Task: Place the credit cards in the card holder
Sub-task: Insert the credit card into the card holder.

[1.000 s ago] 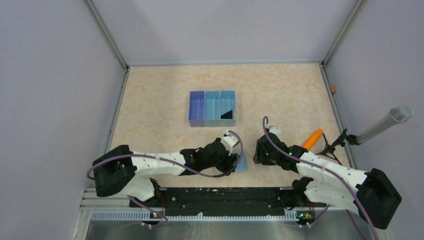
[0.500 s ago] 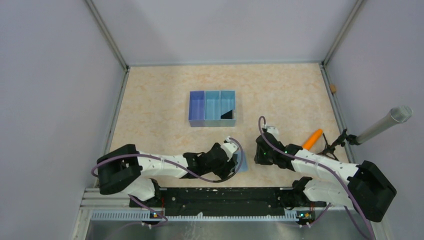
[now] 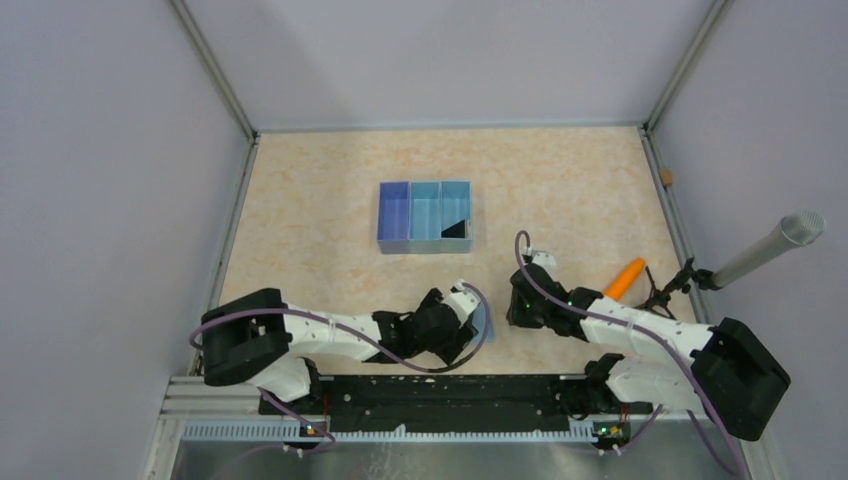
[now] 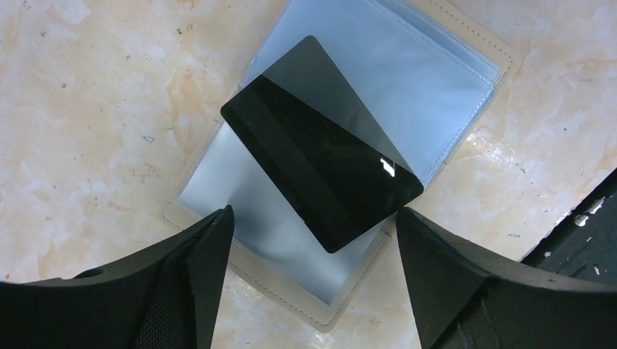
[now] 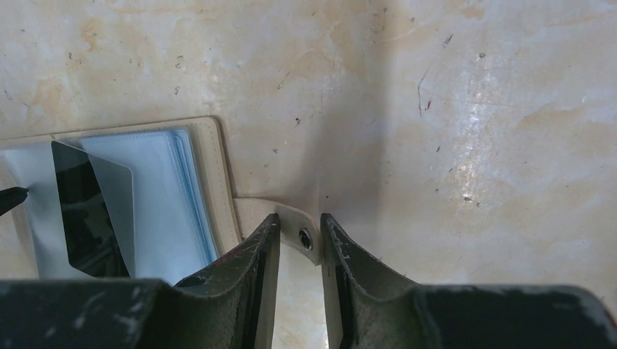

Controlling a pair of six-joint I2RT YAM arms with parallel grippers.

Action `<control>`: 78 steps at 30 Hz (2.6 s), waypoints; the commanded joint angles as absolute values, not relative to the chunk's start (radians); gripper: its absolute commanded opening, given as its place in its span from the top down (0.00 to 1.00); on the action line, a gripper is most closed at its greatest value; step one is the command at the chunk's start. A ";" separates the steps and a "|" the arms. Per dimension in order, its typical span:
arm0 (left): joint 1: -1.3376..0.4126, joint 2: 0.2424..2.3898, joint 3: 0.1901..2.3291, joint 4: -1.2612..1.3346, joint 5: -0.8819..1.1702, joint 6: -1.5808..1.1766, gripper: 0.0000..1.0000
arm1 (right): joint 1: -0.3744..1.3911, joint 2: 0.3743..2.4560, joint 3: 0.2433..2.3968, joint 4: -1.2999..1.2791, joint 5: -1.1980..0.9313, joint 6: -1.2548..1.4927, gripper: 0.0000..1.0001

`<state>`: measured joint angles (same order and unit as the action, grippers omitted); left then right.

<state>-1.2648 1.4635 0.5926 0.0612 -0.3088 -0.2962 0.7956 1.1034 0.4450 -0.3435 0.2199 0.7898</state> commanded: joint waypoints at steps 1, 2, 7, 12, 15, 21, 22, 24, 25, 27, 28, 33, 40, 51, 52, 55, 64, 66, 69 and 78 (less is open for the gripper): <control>-1.270 1.477 0.576 0.076 -0.383 -0.316 0.15 | 0.791 1.125 0.445 -0.341 0.231 0.804 0.74; -1.270 1.477 0.574 0.080 -0.391 -0.327 0.15 | 0.790 1.127 0.444 -0.340 0.231 0.806 0.74; -1.270 1.487 0.565 0.110 -0.391 -0.360 0.15 | 0.791 1.129 0.439 -0.336 0.226 0.812 0.75; -1.271 1.501 0.569 0.119 -0.430 -0.401 0.15 | 0.791 1.132 0.432 -0.331 0.222 0.814 0.77; -1.272 1.503 0.569 0.120 -0.449 -0.424 0.15 | 0.791 1.136 0.429 -0.327 0.219 0.814 0.81; -1.271 1.512 0.569 0.122 -0.464 -0.451 0.15 | 0.791 1.145 0.423 -0.314 0.216 0.815 0.84; -1.271 1.512 0.569 0.122 -0.466 -0.452 0.15 | 0.790 1.147 0.422 -0.313 0.217 0.814 0.84; -1.271 1.513 0.570 0.120 -0.469 -0.455 0.15 | 0.780 1.147 0.423 -0.309 0.208 0.810 0.79; -1.272 1.513 0.571 0.118 -0.469 -0.456 0.15 | 0.769 1.145 0.422 -0.305 0.201 0.807 0.76; -1.272 1.513 0.568 0.117 -0.470 -0.459 0.14 | 0.737 1.129 0.414 -0.287 0.169 0.787 0.70; -1.272 1.511 0.568 0.118 -0.469 -0.460 0.14 | 0.721 1.119 0.411 -0.278 0.152 0.776 0.67; -1.271 1.511 0.566 0.118 -0.469 -0.464 0.14 | 0.674 1.094 0.427 -0.240 0.115 0.727 0.58; -1.271 1.507 0.562 0.117 -0.472 -0.466 0.14 | 0.622 1.166 0.459 -0.180 0.091 0.667 0.63; -1.270 1.509 0.563 0.114 -0.476 -0.473 0.14 | 0.598 1.277 0.485 -0.106 0.064 0.627 0.84; -1.270 1.508 0.564 0.112 -0.482 -0.477 0.14 | 0.598 1.281 0.484 -0.109 0.060 0.628 0.89; -1.271 1.512 0.569 0.101 -0.502 -0.492 0.14 | 0.599 1.279 0.472 -0.122 0.056 0.633 1.00; -1.270 1.518 0.594 0.082 -0.541 -0.512 0.13 | 0.598 1.292 0.415 -0.098 0.010 0.652 1.00; -1.270 1.524 0.601 0.083 -0.543 -0.507 0.13 | 0.598 1.295 0.413 -0.095 0.003 0.652 1.00; -1.270 1.540 0.623 0.073 -0.546 -0.502 0.13 | 0.599 1.295 0.410 -0.096 0.003 0.649 1.00; -1.269 1.545 0.659 0.054 -0.566 -0.508 0.12 | 0.598 1.293 0.393 -0.097 -0.028 0.639 1.00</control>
